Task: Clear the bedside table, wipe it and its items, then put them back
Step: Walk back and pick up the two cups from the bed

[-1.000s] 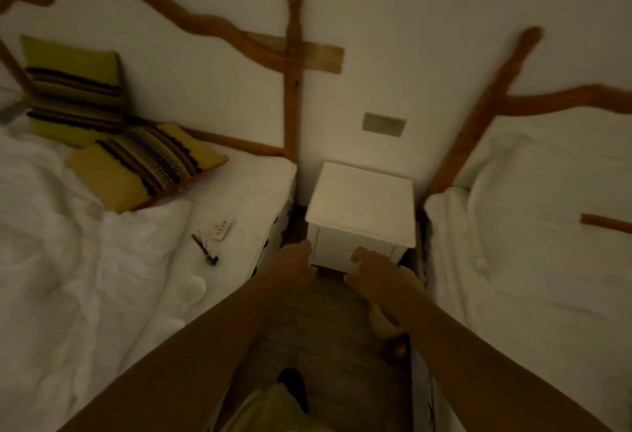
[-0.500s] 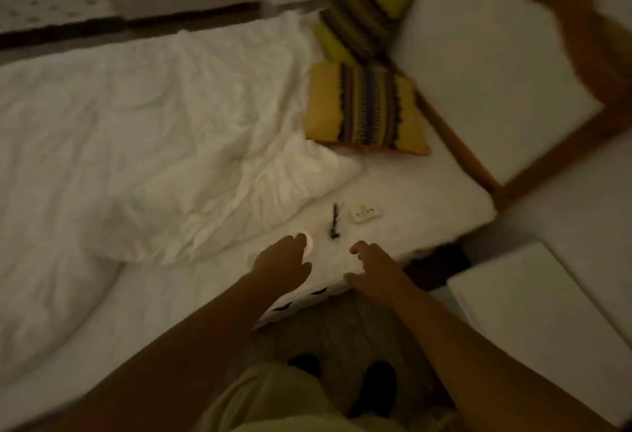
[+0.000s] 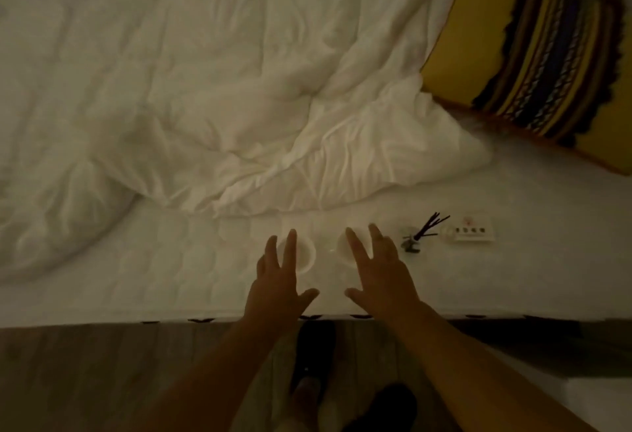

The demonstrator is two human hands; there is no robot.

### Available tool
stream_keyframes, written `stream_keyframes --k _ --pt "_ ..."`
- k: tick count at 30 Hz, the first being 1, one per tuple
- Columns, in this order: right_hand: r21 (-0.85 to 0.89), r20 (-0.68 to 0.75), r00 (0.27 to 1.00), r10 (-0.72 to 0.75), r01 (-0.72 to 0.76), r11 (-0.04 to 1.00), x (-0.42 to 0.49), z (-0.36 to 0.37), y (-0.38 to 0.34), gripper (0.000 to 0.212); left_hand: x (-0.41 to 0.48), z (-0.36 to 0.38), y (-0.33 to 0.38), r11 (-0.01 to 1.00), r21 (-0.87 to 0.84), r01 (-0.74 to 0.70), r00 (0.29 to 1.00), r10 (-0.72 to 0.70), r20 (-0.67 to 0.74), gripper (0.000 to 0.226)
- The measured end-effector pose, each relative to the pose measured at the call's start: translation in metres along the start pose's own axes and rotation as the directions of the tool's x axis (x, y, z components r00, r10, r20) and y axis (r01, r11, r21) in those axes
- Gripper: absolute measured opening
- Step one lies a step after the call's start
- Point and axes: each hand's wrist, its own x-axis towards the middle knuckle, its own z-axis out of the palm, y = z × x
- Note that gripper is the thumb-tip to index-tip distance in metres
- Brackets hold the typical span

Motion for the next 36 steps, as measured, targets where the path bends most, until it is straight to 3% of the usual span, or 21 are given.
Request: stream_keyframes --k 3,8,12,17,21,27,32,36 --pt "-0.02 -0.046 0.998 0.037 -0.038 0.999 0.025 0.033 0.003 0.116 0.03 0.036 -0.01 0.999 0.048 -0.025 0.999 0.026 -0.025 0.121" --pt "0.039 -0.15 0.988 0.04 -0.034 0.999 0.057 0.065 0.008 0.1 0.067 0.059 -0.027 0.988 0.152 -0.03 0.996 0.042 -0.073 0.084" --pt "0.194 -0.19 0.974 0.121 -0.083 0.978 0.053 0.069 0.014 0.096 0.063 0.059 -0.026 0.98 0.187 -0.066 0.995 0.079 -0.062 0.079" --pt "0.408 -0.135 0.955 0.263 -0.189 0.893 -0.021 0.081 0.051 0.091 0.022 0.066 0.015 0.945 0.229 -0.232 0.971 0.213 0.104 0.08" --pt "0.523 -0.105 0.889 0.445 -0.331 0.785 -0.103 0.093 0.123 0.085 -0.013 0.097 0.088 0.903 0.224 -0.368 0.917 0.313 0.246 0.08" --pt "0.647 -0.15 0.715 0.683 -0.451 0.615 -0.229 0.091 0.268 0.089 -0.058 0.186 0.242 0.788 0.154 -0.597 0.768 0.505 0.395 0.08" --pt "0.766 -0.162 0.437 0.885 -0.509 0.392 -0.335 0.104 0.373 0.094 -0.099 0.276 0.38 0.626 0.07 -0.777 0.588 0.682 0.436 0.074" --pt "0.767 -0.142 0.222 0.965 -0.592 0.249 -0.391 0.126 0.431 0.09 -0.126 0.349 0.469 0.488 0.085 -0.869 0.455 0.72 0.524 0.075"
